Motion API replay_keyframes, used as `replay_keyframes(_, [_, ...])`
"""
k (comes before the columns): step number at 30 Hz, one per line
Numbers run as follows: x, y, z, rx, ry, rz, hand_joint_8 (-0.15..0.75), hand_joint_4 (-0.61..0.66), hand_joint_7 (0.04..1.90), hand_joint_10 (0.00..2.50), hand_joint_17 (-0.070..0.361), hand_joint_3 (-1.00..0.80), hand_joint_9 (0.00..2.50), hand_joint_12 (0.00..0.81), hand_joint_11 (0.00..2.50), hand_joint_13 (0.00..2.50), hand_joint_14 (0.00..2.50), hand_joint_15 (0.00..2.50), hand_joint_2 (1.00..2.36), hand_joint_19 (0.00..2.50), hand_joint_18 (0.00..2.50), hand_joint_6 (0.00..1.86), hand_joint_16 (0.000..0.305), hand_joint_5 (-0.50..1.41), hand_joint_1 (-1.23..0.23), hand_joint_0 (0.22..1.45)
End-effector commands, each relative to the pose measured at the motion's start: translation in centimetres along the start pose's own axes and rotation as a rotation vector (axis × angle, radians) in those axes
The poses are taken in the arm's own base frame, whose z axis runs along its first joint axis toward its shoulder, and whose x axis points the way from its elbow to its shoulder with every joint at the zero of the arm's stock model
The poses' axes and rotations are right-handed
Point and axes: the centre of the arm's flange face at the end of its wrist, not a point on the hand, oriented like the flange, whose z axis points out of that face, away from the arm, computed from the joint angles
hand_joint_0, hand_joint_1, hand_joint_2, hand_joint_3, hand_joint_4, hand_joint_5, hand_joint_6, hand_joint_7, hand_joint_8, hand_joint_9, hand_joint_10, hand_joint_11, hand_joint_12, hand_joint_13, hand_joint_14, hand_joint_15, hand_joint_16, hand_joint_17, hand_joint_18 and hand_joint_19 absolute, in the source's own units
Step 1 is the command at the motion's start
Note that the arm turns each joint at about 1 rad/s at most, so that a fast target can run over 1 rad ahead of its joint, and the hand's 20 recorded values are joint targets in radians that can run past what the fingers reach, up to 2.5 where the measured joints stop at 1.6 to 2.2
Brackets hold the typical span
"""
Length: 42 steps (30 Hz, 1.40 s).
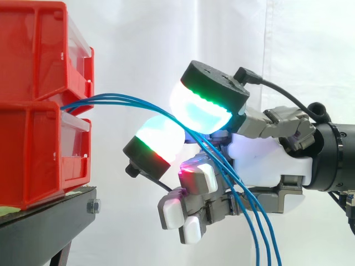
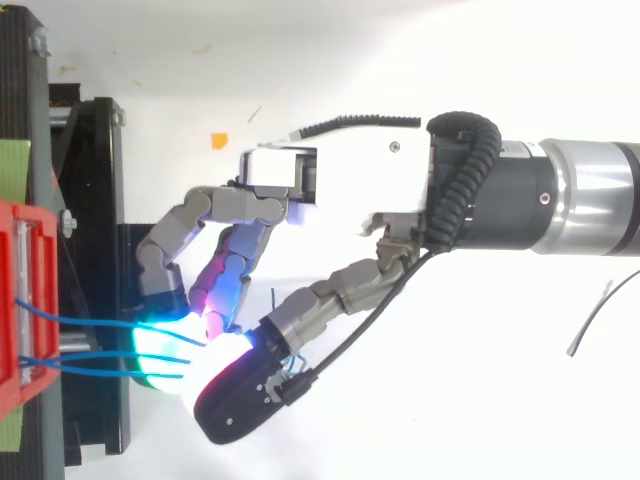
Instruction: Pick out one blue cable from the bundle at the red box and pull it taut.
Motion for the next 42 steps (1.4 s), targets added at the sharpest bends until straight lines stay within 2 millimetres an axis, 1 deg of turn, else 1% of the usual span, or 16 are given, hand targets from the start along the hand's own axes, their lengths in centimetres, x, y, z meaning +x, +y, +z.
replay_keyframes(1, [0.02, 0.03, -0.01, 0.001, 0.000, 0.000, 0.301, -0.18, 1.01, 0.03, 0.090, -0.50, 1.18, 0.300, 0.76, 0.98, 0.02, 0.47, 1.00, 0.60, 0.86, 0.96, 0.040, -0.11, -0.89, 0.75])
replay_keyframes(8, [0.01, 0.10, 0.03, 0.000, 0.000, 0.000, 0.296, -0.15, 0.89, 0.03, 0.089, -0.50, 1.19, 0.297, 0.78, 0.98, 0.02, 0.48, 1.00, 0.60, 0.88, 0.96, 0.040, -0.11, -0.92, 0.70])
replay_keyframes(10, [0.01, 0.10, 0.03, 0.000, 0.000, 0.000, 0.291, -0.18, 0.91, 0.03, 0.088, -0.50, 1.19, 0.298, 0.76, 0.98, 0.02, 0.47, 1.00, 0.60, 0.88, 0.95, 0.039, -0.10, -0.94, 0.69])
replay_keyframes(12, [0.01, 0.10, 0.03, 0.000, 0.000, 0.000, 0.282, -0.24, 1.02, 0.03, 0.086, -0.50, 1.20, 0.294, 0.78, 0.99, 0.02, 0.48, 1.00, 0.59, 0.89, 0.95, 0.038, -0.10, -0.97, 0.72])
replay_keyframes(14, [0.01, 0.10, 0.03, 0.000, 0.000, 0.000, 0.277, -0.26, 0.99, 0.03, 0.086, -0.50, 1.19, 0.289, 0.77, 1.00, 0.02, 0.49, 1.00, 0.58, 0.90, 0.96, 0.038, -0.11, -0.98, 0.73])
replay_keyframes(17, [-0.12, 0.22, 0.10, -0.003, -0.002, 0.000, 0.249, -0.21, 0.88, 0.03, 0.086, -0.50, 1.13, 0.285, 0.77, 0.98, 0.02, 0.50, 1.00, 0.58, 0.90, 0.97, 0.038, -0.12, -0.99, 0.73])
replay_keyframes(20, [-0.01, 0.38, 0.19, -0.006, -0.001, 0.001, 0.249, -0.13, 0.77, 0.03, 0.086, -0.50, 1.10, 0.288, 0.77, 0.97, 0.02, 0.49, 1.00, 0.58, 0.88, 0.96, 0.038, -0.13, -1.04, 0.67])
replay_keyframes(25, [-0.13, 0.32, 0.13, -0.002, -0.001, 0.000, 0.253, -0.09, 0.74, 0.03, 0.089, -0.50, 1.10, 0.288, 0.78, 0.96, 0.02, 0.50, 1.00, 0.59, 0.88, 0.95, 0.040, -0.13, -1.04, 0.58])
replay_keyframes(31, [-0.01, 0.29, 0.10, 0.003, 0.001, 0.000, 0.295, 0.00, 0.71, 0.03, 0.109, -0.50, 1.18, 0.334, 0.75, 1.01, 0.02, 0.48, 1.00, 0.58, 0.94, 0.92, 0.048, -0.12, -0.95, 0.44])
replay_keyframes(32, [-0.13, 0.27, 0.09, 0.003, -0.001, 0.000, 0.304, 0.02, 0.71, 0.03, 0.114, -0.50, 1.19, 0.348, 0.76, 1.02, 0.02, 0.48, 1.00, 0.57, 0.96, 0.91, 0.051, -0.11, -0.90, 0.42])
replay_keyframes(34, [-0.24, 0.26, 0.08, 0.003, -0.002, 0.000, 0.313, 0.03, 0.72, 0.03, 0.116, -0.50, 1.21, 0.350, 0.75, 1.03, 0.02, 0.48, 1.00, 0.58, 0.97, 0.90, 0.052, -0.11, -0.85, 0.42])
replay_keyframes(36, [-0.23, 0.26, 0.08, 0.003, -0.001, 0.000, 0.320, 0.05, 0.69, 0.03, 0.119, -0.50, 1.24, 0.360, 0.75, 1.04, 0.02, 0.48, 1.00, 0.58, 0.98, 0.89, 0.053, -0.11, -0.71, 0.41])
replay_keyframes(37, [-0.21, 0.26, 0.08, 0.003, 0.001, 0.000, 0.321, 0.05, 0.69, 0.03, 0.120, -0.50, 1.24, 0.361, 0.75, 1.05, 0.02, 0.48, 1.00, 0.58, 0.98, 0.89, 0.053, -0.11, -0.70, 0.41])
replay_keyframes(39, [-0.30, 0.25, 0.06, 0.002, 0.002, 0.000, 0.327, 0.05, 0.75, 0.03, 0.121, -0.50, 1.26, 0.362, 0.74, 1.05, 0.02, 0.48, 1.00, 0.59, 0.98, 0.86, 0.054, -0.10, -0.60, 0.42])
replay_keyframes(40, [-0.27, 0.25, 0.06, 0.002, 0.005, 0.000, 0.329, 0.05, 0.75, 0.03, 0.121, -0.50, 1.26, 0.361, 0.74, 1.05, 0.02, 0.48, 1.00, 0.59, 0.99, 0.86, 0.054, -0.10, -0.59, 0.42])
replay_keyframes(42, [-0.27, 0.25, 0.06, 0.002, 0.005, 0.000, 0.310, 0.02, 0.79, 0.03, 0.112, -0.50, 1.26, 0.347, 0.75, 1.04, 0.02, 0.49, 1.00, 0.62, 0.95, 0.85, 0.050, -0.10, -0.51, 0.47])
